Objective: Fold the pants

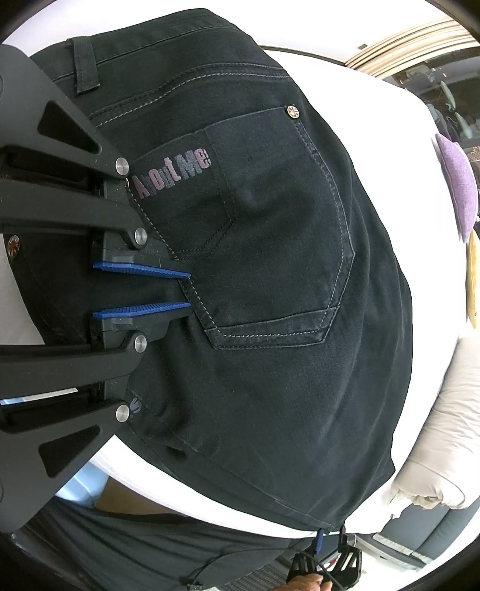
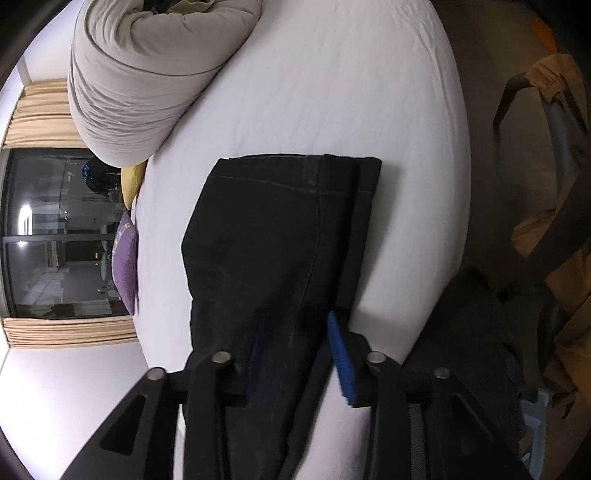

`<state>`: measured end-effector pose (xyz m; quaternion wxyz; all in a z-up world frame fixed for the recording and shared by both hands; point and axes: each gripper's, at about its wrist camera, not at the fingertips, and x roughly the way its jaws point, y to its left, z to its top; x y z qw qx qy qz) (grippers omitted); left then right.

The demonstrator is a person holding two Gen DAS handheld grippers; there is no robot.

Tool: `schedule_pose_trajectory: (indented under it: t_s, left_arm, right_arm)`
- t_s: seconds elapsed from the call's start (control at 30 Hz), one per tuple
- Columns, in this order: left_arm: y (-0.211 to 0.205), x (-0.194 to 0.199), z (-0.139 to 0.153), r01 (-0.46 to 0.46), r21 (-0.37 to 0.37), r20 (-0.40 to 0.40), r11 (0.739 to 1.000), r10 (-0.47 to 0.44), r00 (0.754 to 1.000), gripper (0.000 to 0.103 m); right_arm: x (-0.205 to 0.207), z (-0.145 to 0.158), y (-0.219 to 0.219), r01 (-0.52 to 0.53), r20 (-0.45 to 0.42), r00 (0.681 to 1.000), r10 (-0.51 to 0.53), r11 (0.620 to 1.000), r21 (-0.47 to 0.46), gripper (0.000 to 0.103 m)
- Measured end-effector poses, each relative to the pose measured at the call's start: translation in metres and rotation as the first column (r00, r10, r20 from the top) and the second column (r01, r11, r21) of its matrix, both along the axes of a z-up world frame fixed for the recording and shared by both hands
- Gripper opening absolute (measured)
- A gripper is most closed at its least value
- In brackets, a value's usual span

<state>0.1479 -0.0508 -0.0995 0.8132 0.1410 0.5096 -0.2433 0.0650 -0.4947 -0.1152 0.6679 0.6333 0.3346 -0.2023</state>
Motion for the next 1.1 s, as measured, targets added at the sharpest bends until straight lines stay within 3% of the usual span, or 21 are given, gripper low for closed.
schedule_pose_trajectory:
  t_s: [0.1,0.23,0.3,0.4,0.63,0.93,0.97,1.0,1.03,1.1]
  left_arm:
    - [0.000,0.000,0.001,0.000,0.000,-0.001,1.000,0.000,1.000,0.014]
    - [-0.001,0.000,0.001,0.000,0.003,0.001,1.000,0.000,1.000,0.014]
    - [-0.002,0.000,0.001,-0.001,0.004,0.001,1.000,0.001,1.000,0.014]
    - [-0.003,-0.001,0.002,-0.001,0.004,0.002,1.000,0.001,1.000,0.014]
    - [-0.004,-0.001,0.002,0.000,0.006,0.004,1.000,0.000,1.000,0.014]
    - [-0.001,-0.003,0.003,-0.009,-0.009,0.009,1.000,0.009,1.000,0.014]
    - [0.000,-0.004,0.003,-0.009,-0.011,0.009,1.000,0.009,1.000,0.014]
    - [0.001,-0.004,0.003,-0.010,-0.014,0.009,1.000,0.010,1.000,0.014]
    - [0.002,-0.004,0.004,-0.012,-0.017,0.010,1.000,0.012,1.000,0.014]
    - [0.004,-0.005,0.003,-0.015,-0.023,0.012,1.000,0.015,1.000,0.014]
  right_arm:
    - [0.007,-0.003,0.003,-0.018,-0.003,1.000,0.018,1.000,-0.005,0.041]
    - [0.013,-0.013,0.003,-0.013,0.057,0.998,0.012,1.000,0.020,0.039]
    - [0.014,-0.015,0.001,-0.020,0.071,0.997,0.019,1.000,0.017,0.018]
    - [0.011,-0.020,-0.003,-0.020,0.073,0.997,0.019,1.000,0.013,0.006]
    - [-0.006,-0.005,-0.002,0.004,0.042,0.999,-0.001,0.997,-0.082,0.004]
    - [-0.011,-0.013,-0.005,0.011,-0.043,0.999,-0.016,0.995,-0.099,0.003]
    - [-0.011,-0.009,-0.006,0.006,-0.065,0.998,-0.014,0.993,-0.120,0.005]
    - [-0.011,-0.002,-0.006,0.007,-0.091,0.996,-0.021,0.989,-0.150,0.014]
    - [-0.015,0.008,-0.007,0.016,-0.113,0.993,-0.038,0.982,-0.187,0.014]
    - [-0.015,0.025,-0.003,-0.016,-0.101,0.995,-0.007,0.973,-0.232,0.021]
